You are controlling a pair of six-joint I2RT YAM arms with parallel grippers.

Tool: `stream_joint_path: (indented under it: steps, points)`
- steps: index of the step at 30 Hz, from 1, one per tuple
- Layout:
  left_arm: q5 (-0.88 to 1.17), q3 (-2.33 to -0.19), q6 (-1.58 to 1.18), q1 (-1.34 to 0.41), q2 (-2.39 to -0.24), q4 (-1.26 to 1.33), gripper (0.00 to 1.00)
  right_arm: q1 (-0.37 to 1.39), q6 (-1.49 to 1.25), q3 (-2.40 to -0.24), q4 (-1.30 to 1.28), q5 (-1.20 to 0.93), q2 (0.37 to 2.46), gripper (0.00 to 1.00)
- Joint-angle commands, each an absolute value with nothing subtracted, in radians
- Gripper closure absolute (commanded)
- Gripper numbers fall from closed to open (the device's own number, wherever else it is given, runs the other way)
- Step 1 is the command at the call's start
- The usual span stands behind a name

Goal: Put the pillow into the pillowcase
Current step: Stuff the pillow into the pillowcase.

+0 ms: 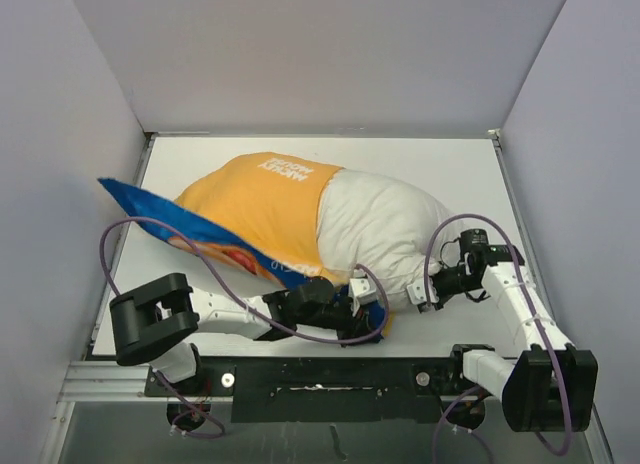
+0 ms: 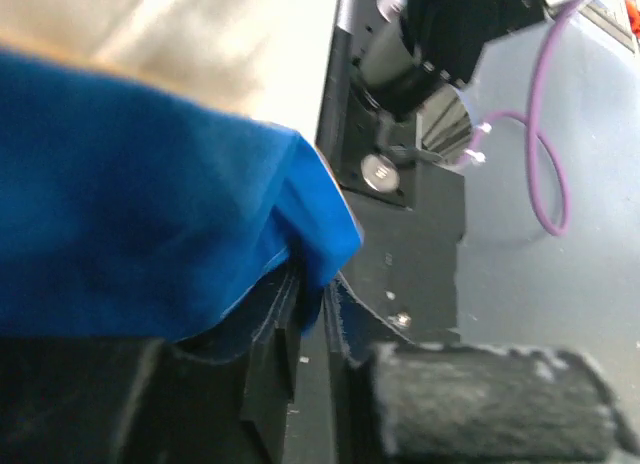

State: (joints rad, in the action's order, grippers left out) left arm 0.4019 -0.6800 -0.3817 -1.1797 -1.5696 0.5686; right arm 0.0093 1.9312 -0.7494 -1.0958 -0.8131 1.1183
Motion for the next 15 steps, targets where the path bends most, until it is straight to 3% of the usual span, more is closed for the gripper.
stream_joint_path:
  steps: [1,3,6,8,10,15]
  points:
    - [0.292,-0.649,-0.412,-1.284,-1.510,0.817,0.80,-0.015,2.071,-0.703,-1.087,-0.798,1.026,0.89]
    - [0.270,-0.629,-0.430,-1.294,-1.444,0.723,0.69,-0.031,2.028,-0.704,-1.084,-0.807,1.021,0.79]
    - [0.277,-0.633,-0.464,-1.294,-1.261,0.476,0.46,-0.041,1.961,-0.734,-1.128,-0.809,1.027,0.55]
    - [0.291,-0.650,-0.508,-1.294,-1.139,0.269,0.38,-0.044,1.933,-0.773,-1.206,-0.810,1.032,0.42]
    - [0.307,-0.667,-0.578,-1.295,-1.008,0.084,0.37,-0.059,1.899,-0.825,-1.305,-0.815,1.029,0.34]
    - [0.261,-0.675,-0.726,-1.295,-0.680,-0.242,0.38,-0.112,1.869,-1.033,-1.622,-0.846,1.053,0.29]
